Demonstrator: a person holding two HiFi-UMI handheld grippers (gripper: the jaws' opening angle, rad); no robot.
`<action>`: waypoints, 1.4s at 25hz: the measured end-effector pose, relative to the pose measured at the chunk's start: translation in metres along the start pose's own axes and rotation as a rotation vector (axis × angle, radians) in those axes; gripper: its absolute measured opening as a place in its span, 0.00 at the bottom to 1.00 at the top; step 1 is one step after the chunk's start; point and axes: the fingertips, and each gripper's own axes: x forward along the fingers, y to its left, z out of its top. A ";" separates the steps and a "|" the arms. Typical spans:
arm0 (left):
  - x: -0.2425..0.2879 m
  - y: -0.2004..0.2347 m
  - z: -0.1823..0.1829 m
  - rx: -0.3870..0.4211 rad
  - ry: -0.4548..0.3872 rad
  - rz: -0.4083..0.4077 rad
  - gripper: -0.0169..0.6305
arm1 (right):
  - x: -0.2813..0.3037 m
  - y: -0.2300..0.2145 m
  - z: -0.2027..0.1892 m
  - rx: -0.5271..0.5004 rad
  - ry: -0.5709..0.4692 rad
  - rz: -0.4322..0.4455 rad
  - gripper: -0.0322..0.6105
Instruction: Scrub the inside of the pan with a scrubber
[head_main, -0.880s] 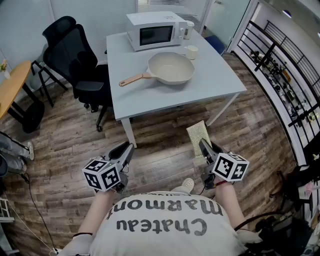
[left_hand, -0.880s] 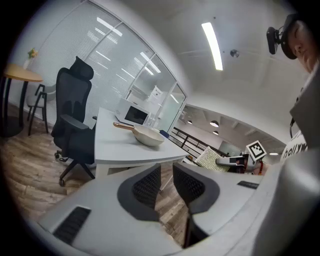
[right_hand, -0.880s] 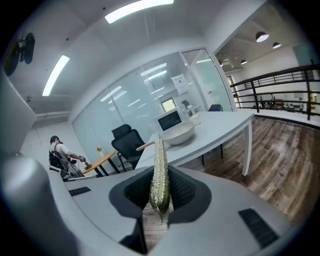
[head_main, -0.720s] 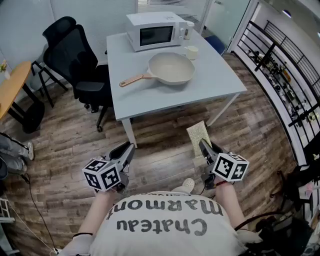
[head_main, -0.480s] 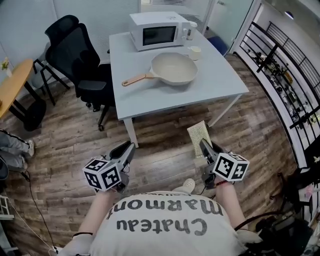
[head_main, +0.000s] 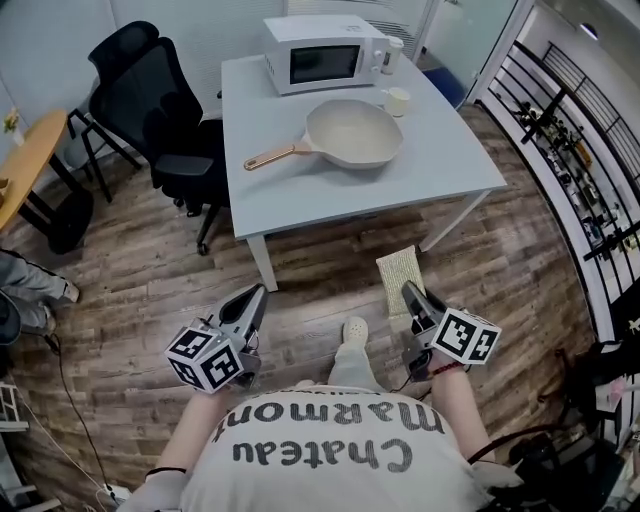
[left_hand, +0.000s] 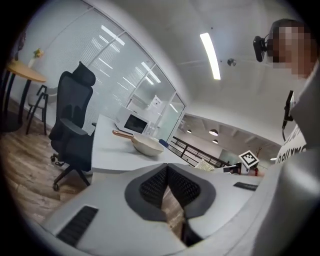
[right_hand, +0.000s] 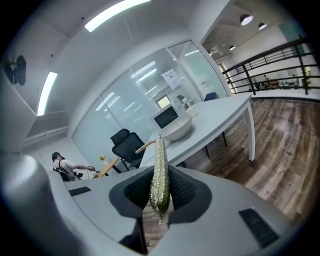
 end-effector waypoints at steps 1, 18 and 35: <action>0.003 0.000 0.002 -0.014 -0.015 -0.008 0.03 | 0.005 -0.001 0.002 0.013 0.003 0.012 0.16; 0.142 0.042 0.064 -0.106 -0.107 0.119 0.03 | 0.130 -0.052 0.173 -0.118 -0.046 0.158 0.16; 0.236 0.063 0.072 -0.163 -0.150 0.245 0.03 | 0.210 -0.071 0.253 -0.201 -0.051 0.378 0.16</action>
